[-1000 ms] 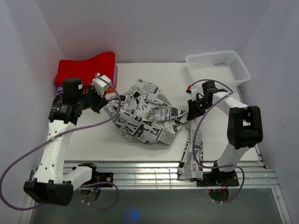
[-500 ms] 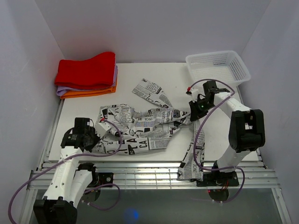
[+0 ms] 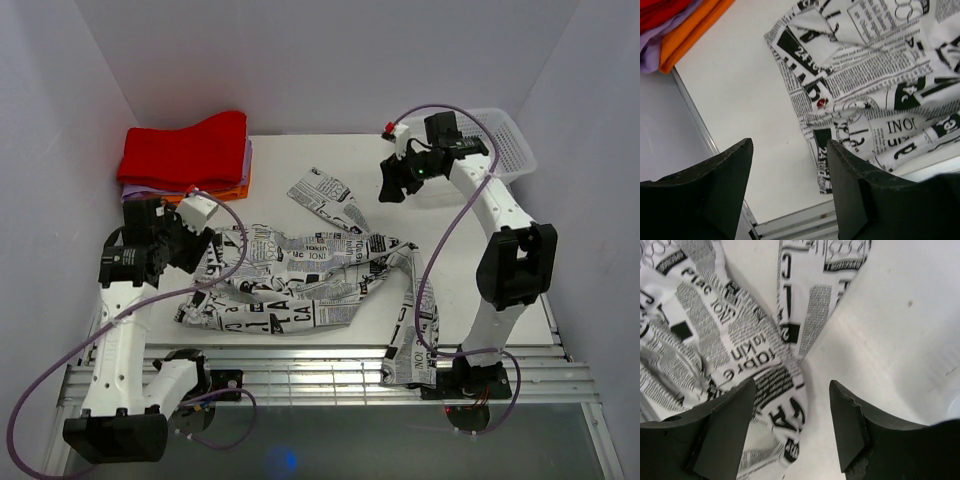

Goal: Fold and stack the trousers
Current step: Flatten the trousers out

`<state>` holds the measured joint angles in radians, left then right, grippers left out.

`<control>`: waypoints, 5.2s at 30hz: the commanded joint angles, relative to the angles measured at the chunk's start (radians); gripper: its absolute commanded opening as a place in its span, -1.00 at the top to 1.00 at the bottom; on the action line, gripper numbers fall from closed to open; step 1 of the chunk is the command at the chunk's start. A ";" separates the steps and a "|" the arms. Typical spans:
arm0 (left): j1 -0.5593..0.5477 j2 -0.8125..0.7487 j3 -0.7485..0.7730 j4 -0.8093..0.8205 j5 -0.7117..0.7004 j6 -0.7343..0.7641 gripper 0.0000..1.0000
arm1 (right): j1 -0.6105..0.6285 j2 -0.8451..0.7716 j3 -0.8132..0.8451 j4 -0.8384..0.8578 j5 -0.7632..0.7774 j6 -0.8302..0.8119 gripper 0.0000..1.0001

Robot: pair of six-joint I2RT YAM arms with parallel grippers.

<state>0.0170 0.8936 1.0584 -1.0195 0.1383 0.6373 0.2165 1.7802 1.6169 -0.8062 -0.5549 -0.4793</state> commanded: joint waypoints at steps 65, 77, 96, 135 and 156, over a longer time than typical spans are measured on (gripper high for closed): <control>0.169 0.970 0.124 0.407 -0.060 -0.263 1.00 | -0.460 -0.406 -0.596 -0.161 0.322 -0.278 -0.56; 0.192 0.995 0.158 0.395 -0.042 -0.264 1.00 | -0.379 -0.194 -0.402 0.082 0.127 -0.077 0.06; 0.204 0.958 0.110 0.397 -0.036 -0.277 1.00 | -0.258 0.260 0.109 0.435 0.310 0.214 -0.60; 0.204 0.921 0.101 0.355 0.032 -0.304 0.98 | 0.863 -0.516 -0.752 -0.171 0.144 -0.380 -0.62; 0.202 0.955 0.100 0.363 0.011 -0.300 0.98 | 1.175 -0.455 -1.038 0.159 0.427 -0.320 -0.06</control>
<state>0.2138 1.8347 1.1843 -0.6052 0.1772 0.3347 1.3857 1.3144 0.6579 -0.7448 -0.2405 -0.8143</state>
